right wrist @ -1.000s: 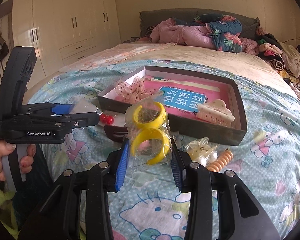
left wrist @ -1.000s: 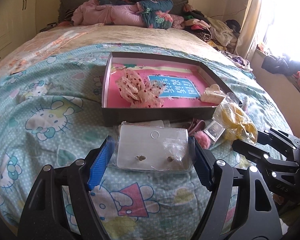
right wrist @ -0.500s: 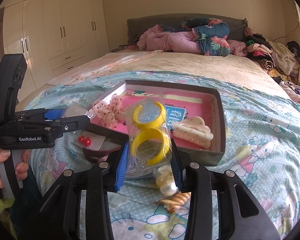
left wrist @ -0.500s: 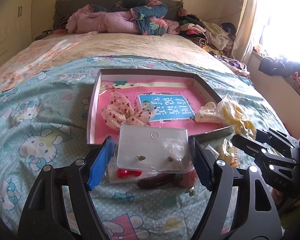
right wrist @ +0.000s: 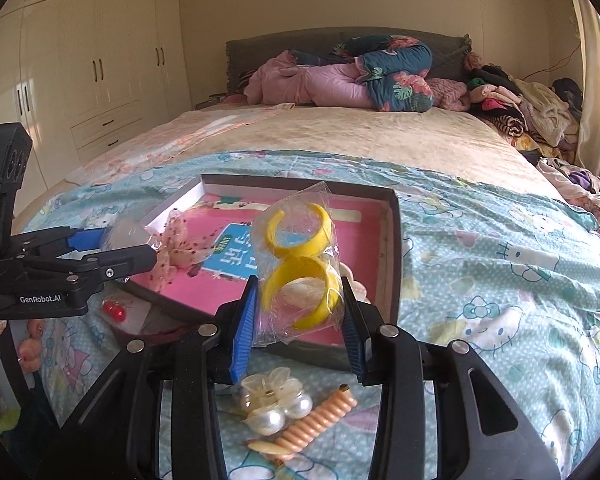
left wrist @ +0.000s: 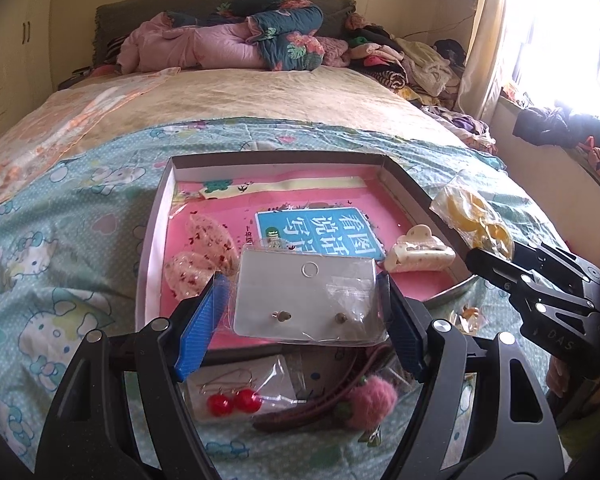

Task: Organize jewelry
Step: 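Carry the earring card and bangle bag into the box and release them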

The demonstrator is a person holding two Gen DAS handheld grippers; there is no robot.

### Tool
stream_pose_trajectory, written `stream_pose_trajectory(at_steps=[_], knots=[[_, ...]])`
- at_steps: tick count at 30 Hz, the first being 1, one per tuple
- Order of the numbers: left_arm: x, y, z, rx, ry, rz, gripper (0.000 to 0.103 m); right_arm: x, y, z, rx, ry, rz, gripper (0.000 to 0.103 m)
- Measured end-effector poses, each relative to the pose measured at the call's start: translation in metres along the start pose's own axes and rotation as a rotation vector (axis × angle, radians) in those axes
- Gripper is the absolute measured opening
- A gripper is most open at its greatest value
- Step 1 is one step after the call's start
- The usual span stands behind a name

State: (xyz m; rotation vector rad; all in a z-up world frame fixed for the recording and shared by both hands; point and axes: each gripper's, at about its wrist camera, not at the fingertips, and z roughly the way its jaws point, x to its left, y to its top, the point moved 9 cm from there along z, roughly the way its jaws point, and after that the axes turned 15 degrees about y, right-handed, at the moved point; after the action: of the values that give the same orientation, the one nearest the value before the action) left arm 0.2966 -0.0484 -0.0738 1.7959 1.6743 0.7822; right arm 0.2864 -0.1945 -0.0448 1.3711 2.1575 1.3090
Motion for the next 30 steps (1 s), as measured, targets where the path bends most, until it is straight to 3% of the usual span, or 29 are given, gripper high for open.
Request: stream_pose_trajectory(at_steps=[20,30], knots=[[-0.019,0.014,0.044,0.034,-0.014,0.019,0.066,-0.051,0.028,0.04,0.036,-0.027,0.062,0.037],[-0.03,0.009,0.063,0.064,-0.026,0.035,0.066,-0.075,0.034,0.071,0.095,-0.018,0.101,0.037]])
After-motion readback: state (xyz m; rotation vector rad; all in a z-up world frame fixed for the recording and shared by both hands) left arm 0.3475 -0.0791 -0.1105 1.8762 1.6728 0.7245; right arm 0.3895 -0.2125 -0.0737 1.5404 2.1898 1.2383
